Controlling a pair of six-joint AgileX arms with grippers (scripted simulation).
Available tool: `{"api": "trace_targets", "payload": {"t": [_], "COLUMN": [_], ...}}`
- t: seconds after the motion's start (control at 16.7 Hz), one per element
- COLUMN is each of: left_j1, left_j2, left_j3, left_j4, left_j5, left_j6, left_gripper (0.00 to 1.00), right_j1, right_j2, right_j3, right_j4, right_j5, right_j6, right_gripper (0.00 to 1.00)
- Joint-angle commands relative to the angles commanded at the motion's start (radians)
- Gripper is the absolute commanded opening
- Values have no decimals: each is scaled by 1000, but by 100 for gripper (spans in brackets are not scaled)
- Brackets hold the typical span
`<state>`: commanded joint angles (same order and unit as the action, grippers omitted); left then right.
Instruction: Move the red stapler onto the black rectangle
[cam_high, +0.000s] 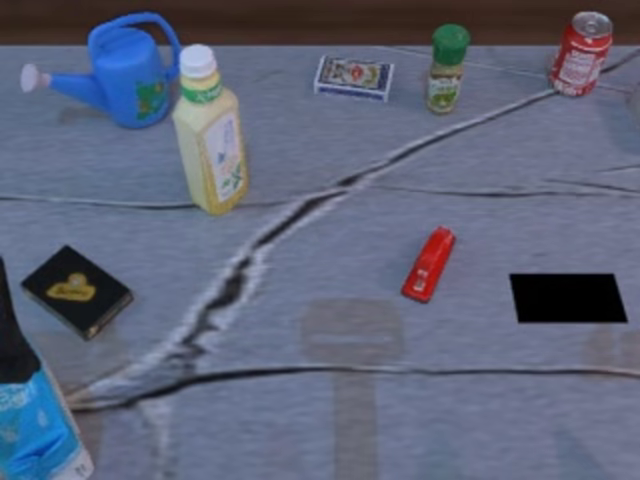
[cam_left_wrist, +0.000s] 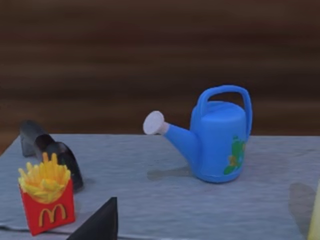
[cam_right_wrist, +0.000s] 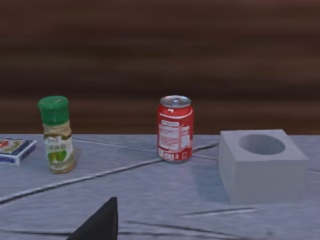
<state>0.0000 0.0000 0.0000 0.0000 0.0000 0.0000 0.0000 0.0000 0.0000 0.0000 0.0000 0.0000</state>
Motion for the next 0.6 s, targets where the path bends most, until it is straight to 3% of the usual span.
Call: {"api": "trace_targets", "payload": {"t": [0.3, 0.6], "left_j1": [0, 0], "left_j2": [0, 0], "left_j3": [0, 0], "left_j4": [0, 0], "left_j5": [0, 0], "left_j6": [0, 0], "left_gripper": [100, 100], "right_j1": [7, 34], "right_j2": [47, 307], "right_j3": [55, 311], "right_j4": [-32, -215], "right_j5": [5, 42], "right_j6": [31, 168], "right_gripper": [100, 100]}}
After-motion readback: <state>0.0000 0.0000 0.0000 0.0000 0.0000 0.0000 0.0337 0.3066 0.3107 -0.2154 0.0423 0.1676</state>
